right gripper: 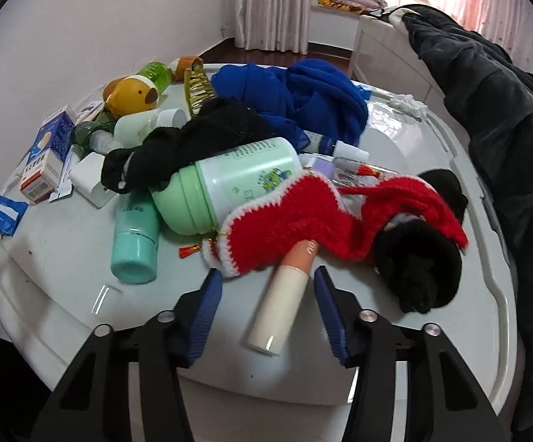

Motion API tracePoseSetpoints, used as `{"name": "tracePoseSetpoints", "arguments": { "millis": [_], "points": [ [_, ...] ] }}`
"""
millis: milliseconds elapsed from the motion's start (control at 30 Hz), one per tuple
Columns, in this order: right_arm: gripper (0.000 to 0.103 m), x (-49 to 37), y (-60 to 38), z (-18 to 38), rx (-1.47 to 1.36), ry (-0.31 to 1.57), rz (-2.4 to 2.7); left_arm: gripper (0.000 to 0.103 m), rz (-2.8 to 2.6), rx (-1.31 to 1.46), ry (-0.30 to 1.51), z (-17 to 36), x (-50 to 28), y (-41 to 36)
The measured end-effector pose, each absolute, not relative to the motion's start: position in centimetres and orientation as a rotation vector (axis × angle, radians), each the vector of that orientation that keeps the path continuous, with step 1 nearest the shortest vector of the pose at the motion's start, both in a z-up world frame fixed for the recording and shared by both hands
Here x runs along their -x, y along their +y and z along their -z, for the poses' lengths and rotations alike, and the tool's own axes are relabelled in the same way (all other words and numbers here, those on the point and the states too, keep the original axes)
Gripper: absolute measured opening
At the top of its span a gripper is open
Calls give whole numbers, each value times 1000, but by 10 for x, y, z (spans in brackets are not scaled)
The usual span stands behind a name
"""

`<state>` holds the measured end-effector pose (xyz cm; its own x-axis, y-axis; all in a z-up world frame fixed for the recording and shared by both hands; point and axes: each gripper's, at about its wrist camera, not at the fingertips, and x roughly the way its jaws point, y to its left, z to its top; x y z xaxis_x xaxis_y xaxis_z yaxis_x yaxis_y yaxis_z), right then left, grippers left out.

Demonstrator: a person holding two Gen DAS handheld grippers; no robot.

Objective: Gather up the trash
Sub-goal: 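Carry the bottle and tube to the orange bucket and release both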

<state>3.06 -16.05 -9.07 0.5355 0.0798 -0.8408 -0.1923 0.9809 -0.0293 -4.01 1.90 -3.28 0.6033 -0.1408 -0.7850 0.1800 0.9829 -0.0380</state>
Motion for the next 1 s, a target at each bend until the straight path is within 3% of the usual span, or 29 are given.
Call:
{"name": "tracePoseSetpoints", "arguments": {
  "millis": [167, 233, 700, 1000],
  "points": [
    [22, -33, -170, 88, 31, 1054, -226, 96, 190, -24, 887, 28, 40, 23],
    [20, -31, -173, 86, 16, 1069, -243, 96, 201, -19, 887, 27, 40, 23],
    [18, 18, -172, 55, 27, 1020, -305, 96, 247, -27, 900, 24, 50, 14],
    [18, 73, -168, 26, 14, 989, -361, 96, 306, -53, 934, 18, 98, 0]
  ]
}}
